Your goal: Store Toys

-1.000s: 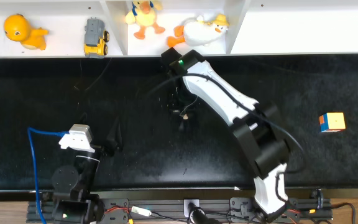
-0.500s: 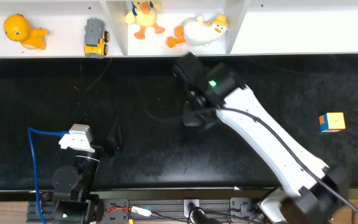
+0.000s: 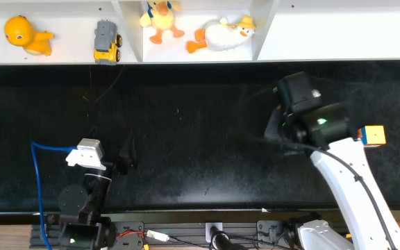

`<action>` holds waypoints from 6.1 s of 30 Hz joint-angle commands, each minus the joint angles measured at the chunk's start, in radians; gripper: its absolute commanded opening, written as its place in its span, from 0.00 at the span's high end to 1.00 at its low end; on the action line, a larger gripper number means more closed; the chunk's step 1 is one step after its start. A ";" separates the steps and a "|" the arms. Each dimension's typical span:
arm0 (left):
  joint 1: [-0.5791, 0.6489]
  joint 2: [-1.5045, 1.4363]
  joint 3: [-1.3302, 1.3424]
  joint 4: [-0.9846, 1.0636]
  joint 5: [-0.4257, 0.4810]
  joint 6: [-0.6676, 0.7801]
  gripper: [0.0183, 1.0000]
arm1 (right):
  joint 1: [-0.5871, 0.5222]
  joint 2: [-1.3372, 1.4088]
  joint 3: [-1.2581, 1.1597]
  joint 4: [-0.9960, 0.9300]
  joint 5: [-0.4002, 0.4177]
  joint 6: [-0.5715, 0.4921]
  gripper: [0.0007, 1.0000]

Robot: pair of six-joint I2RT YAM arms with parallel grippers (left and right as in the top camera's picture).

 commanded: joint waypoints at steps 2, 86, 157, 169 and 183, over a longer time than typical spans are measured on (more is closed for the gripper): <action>-0.009 -0.012 -0.007 0.005 0.013 -0.018 0.00 | -0.130 0.038 -0.001 0.118 0.053 -0.179 0.96; -0.009 -0.012 -0.007 0.005 0.013 -0.018 0.00 | -0.298 0.145 0.275 0.093 -0.017 -0.148 0.00; -0.009 -0.012 -0.007 0.005 0.014 -0.018 0.00 | -0.907 0.505 -0.031 0.372 0.002 0.063 0.03; -0.009 -0.012 -0.007 0.005 0.013 -0.018 0.00 | -0.907 0.505 -0.050 0.415 0.005 0.051 0.29; -0.009 -0.012 -0.007 0.005 0.013 -0.018 0.00 | -0.907 0.505 -0.049 0.437 0.037 0.007 0.61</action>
